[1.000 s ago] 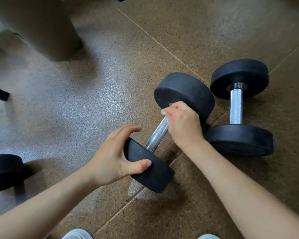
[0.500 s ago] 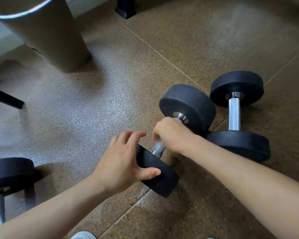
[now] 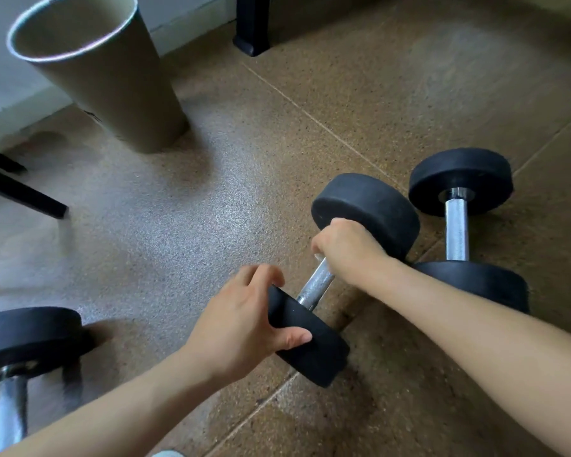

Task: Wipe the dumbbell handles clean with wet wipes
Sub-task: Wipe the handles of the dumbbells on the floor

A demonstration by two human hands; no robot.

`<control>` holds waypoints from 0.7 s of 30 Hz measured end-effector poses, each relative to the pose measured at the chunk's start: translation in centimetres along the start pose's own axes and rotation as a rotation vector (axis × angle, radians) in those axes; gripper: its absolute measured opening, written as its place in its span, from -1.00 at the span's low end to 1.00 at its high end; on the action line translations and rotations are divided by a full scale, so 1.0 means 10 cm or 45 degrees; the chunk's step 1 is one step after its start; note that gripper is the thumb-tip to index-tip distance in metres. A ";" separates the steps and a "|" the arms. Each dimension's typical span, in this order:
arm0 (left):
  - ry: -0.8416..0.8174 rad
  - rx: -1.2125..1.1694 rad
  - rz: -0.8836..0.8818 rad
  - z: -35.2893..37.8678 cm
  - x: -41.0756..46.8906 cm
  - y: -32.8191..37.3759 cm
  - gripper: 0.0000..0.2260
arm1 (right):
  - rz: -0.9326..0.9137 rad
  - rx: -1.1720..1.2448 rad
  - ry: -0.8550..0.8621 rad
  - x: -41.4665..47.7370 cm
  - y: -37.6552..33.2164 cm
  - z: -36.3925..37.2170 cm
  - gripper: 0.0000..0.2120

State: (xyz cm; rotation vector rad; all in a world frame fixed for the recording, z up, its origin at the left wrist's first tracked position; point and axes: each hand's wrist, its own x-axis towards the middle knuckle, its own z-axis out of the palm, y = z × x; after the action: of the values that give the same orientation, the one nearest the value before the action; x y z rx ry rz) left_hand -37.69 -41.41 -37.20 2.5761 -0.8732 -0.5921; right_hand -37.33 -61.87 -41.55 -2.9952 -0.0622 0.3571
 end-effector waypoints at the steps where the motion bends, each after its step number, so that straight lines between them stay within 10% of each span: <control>1: -0.021 0.010 -0.021 -0.02 0.01 0.00 -0.39 | 0.012 0.034 0.002 -0.01 -0.05 0.00 -0.69; 9: -0.094 0.055 -0.057 -0.11 0.06 -0.01 -0.43 | 0.066 0.977 -0.072 -0.30 -0.28 -0.01 -0.85; 12: -0.089 0.010 -0.093 -0.15 0.08 -0.02 -0.44 | 0.143 0.641 0.254 -0.20 -0.06 -0.03 -0.81; 15: -0.086 0.020 -0.131 -0.19 0.08 0.01 -0.43 | 0.165 0.183 0.160 -0.05 0.03 -0.02 -0.75; 21: -0.019 0.040 -0.146 -0.15 0.01 0.06 -0.41 | -0.082 0.194 -0.059 -0.12 -0.27 0.00 -0.70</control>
State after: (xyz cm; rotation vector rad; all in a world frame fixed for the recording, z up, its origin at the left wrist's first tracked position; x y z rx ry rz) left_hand -37.15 -41.61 -35.70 2.6670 -0.7493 -0.6360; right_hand -38.61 -59.24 -40.96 -2.8276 -0.1298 0.4052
